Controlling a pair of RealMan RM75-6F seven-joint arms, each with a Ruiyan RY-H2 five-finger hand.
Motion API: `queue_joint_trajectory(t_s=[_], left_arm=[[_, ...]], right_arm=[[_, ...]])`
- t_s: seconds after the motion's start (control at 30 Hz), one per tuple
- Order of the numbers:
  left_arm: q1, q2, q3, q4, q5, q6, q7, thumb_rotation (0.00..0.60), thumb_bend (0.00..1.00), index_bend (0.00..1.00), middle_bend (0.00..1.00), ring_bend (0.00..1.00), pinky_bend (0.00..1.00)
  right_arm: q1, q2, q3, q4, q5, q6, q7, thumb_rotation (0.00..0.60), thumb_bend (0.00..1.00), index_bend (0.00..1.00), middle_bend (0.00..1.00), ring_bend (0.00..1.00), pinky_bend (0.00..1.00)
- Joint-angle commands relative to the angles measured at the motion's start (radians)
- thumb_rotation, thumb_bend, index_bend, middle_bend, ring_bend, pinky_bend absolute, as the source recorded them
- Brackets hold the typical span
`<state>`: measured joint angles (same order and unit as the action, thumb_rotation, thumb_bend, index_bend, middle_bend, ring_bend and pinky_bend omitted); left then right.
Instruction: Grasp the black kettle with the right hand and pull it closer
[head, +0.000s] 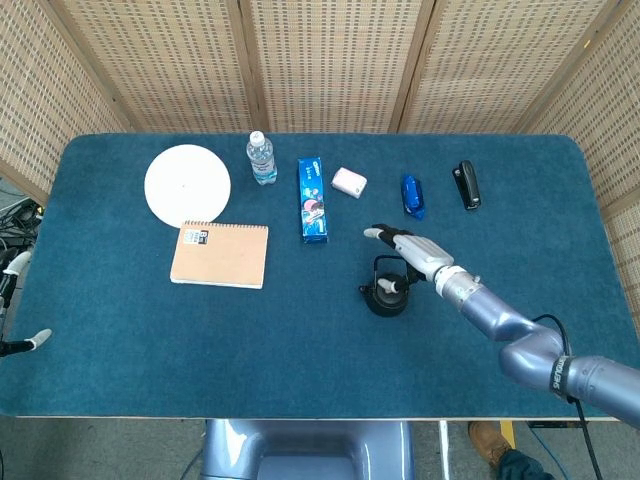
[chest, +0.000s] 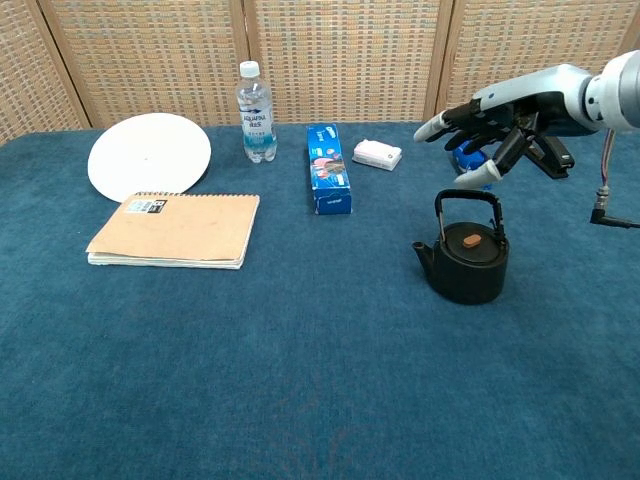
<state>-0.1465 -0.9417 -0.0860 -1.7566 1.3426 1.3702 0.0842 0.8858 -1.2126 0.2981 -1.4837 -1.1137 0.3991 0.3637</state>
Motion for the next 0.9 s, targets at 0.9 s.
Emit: queue_joint_trajectory(t_s=[0.9], left_arm=[[-0.015, -0.006, 0.0, -0.005, -0.013, -0.017, 0.012, 0.6, 0.0, 0.0, 0.0, 0.0, 0.0]], right_arm=[[0.153, -0.015, -0.157, 0.08, 0.249, -0.116, -0.092, 0.6, 0.77, 0.24, 0.21, 0.06, 0.0]])
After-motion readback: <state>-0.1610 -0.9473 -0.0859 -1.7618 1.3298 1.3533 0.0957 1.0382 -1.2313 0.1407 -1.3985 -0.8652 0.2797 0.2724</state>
